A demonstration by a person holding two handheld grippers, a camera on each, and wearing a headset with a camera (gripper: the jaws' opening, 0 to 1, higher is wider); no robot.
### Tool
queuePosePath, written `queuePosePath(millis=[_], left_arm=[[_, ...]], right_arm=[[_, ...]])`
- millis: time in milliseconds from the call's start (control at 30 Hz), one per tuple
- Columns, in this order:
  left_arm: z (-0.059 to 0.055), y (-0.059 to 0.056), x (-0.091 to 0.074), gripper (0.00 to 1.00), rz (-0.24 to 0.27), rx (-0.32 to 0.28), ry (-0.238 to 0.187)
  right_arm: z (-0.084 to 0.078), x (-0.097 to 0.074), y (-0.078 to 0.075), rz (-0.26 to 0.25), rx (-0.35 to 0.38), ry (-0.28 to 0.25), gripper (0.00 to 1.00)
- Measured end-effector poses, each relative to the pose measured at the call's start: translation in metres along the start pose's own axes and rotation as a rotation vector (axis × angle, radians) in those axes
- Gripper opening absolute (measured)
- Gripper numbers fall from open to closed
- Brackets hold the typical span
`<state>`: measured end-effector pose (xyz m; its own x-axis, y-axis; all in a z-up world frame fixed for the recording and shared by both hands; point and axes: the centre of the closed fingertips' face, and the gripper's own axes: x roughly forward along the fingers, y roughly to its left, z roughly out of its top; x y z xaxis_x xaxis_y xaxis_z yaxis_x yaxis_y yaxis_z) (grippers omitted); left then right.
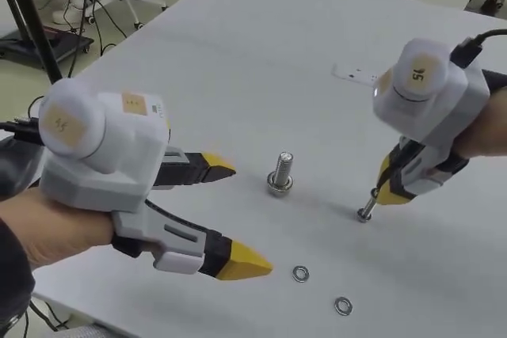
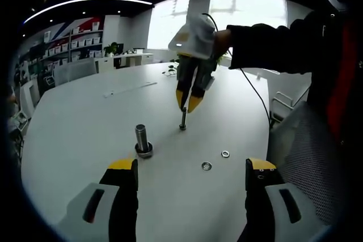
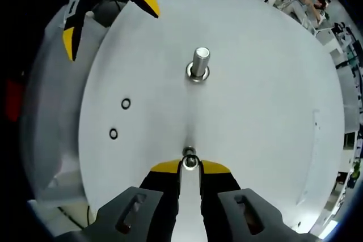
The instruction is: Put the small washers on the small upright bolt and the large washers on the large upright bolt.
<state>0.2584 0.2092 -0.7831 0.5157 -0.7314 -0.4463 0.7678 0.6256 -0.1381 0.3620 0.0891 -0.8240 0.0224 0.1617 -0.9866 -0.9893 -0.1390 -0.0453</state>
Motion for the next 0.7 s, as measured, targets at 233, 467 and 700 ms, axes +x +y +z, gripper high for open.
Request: queuePosePath(millis=[233,467,700], left_arm=[[0.0,0.001,0.0,0.77,0.002,-0.001,0.002],[-0.001,0.002,0.0,0.77,0.003,-0.003,0.002],[-0.001,0.002,0.0,0.77,0.004,-0.004,0.005]], right_arm=[[-0.001,0.01,-0.003,0.002,0.0,0.006,0.13],[-0.002,0.019,-0.003,0.008,0.0,0.014,0.13],[-0.004,0.027,0.0,0.014,0.003,0.02,0.13]])
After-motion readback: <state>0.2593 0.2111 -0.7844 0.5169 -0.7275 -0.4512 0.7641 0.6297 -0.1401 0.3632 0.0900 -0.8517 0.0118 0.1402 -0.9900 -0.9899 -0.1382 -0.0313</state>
